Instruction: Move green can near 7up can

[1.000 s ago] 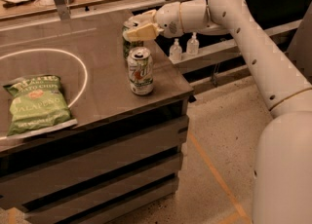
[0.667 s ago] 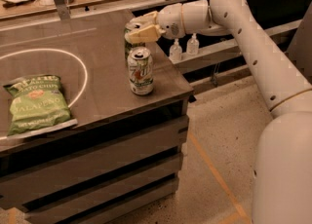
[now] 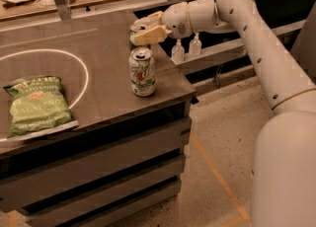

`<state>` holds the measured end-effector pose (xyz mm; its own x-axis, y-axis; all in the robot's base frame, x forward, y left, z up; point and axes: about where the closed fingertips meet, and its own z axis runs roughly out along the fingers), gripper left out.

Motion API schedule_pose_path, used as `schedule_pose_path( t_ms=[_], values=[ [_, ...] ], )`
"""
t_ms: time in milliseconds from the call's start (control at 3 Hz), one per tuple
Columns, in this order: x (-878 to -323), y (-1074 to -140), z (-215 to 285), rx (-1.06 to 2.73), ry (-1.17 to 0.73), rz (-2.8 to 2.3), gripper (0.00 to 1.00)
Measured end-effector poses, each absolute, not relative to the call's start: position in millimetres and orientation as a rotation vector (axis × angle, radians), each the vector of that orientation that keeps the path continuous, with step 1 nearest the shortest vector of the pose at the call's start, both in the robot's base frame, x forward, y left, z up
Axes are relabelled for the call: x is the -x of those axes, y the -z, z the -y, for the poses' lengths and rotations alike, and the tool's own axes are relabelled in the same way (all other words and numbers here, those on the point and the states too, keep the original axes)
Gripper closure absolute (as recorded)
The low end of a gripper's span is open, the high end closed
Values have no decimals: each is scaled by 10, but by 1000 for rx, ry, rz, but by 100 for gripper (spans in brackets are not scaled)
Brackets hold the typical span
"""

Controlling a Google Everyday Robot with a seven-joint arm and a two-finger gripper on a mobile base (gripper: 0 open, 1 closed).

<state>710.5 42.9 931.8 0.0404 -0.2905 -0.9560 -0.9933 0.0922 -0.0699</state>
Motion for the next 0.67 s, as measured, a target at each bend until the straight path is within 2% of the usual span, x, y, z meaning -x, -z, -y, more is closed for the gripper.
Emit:
schedule_pose_path(
  t_ms=[667],
  values=[
    [-7019,-9378,-224,1370,-924,-1424,100]
  ],
)
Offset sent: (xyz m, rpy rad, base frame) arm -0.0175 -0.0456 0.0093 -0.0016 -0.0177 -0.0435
